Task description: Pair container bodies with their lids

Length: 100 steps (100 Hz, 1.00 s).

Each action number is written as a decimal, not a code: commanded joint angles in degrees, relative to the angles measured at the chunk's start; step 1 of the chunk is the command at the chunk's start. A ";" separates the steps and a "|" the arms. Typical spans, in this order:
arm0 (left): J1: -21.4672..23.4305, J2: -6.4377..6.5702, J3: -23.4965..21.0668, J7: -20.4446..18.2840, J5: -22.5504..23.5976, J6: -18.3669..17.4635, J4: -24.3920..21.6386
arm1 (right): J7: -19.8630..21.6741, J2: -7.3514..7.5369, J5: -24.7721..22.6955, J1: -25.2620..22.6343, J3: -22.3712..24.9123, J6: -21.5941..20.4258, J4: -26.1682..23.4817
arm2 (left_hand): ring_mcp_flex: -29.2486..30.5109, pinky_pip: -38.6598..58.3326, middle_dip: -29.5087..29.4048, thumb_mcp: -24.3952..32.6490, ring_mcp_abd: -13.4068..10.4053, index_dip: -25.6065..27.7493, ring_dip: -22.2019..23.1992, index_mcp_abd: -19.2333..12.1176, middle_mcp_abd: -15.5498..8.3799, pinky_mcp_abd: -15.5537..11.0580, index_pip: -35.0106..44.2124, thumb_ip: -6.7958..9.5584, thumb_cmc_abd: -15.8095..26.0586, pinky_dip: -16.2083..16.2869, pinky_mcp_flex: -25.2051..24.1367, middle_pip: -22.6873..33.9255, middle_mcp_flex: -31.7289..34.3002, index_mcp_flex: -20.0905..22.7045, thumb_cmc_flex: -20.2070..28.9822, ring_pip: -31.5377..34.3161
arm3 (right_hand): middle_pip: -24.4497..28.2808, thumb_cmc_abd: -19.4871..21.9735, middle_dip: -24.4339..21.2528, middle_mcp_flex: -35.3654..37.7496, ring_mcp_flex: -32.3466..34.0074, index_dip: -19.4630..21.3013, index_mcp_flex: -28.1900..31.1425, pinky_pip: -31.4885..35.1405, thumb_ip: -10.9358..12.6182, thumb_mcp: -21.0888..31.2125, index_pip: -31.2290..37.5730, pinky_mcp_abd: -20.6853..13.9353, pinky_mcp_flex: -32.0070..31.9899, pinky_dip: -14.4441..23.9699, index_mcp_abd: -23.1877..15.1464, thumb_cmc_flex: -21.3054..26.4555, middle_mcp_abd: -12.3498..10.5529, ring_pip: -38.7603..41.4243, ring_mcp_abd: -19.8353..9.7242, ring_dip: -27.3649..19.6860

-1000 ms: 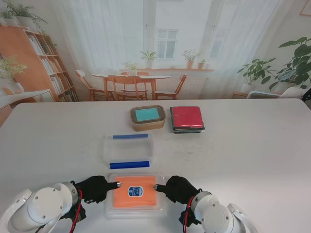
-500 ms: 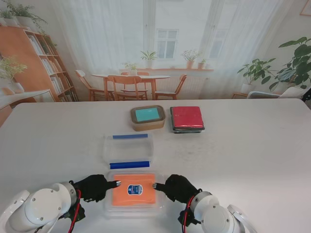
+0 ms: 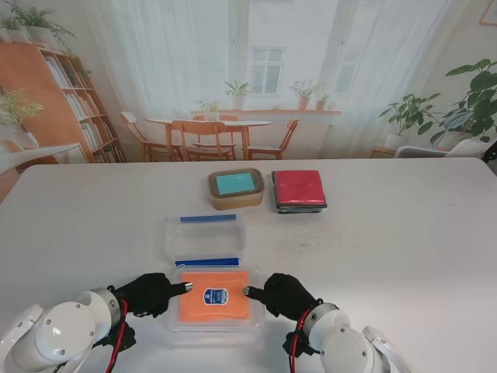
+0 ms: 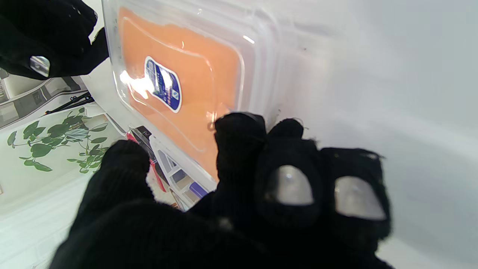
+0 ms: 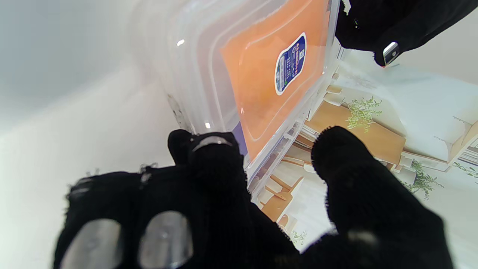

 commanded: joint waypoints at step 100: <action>-8.71 -1.29 2.16 -2.17 -1.80 0.50 0.61 | 1.39 -3.81 6.29 15.40 -6.90 3.67 3.43 | 1.89 15.40 -0.35 -0.85 2.99 -1.07 0.02 -21.55 -2.19 -3.96 -1.34 -0.24 -0.16 -0.20 2.42 0.56 -2.13 2.78 -1.77 0.26 | 4.13 -0.85 -0.03 -0.09 -2.33 0.20 4.53 12.95 1.45 0.58 1.74 -13.55 3.11 -1.03 -13.19 -0.49 5.66 3.42 -5.54 -0.57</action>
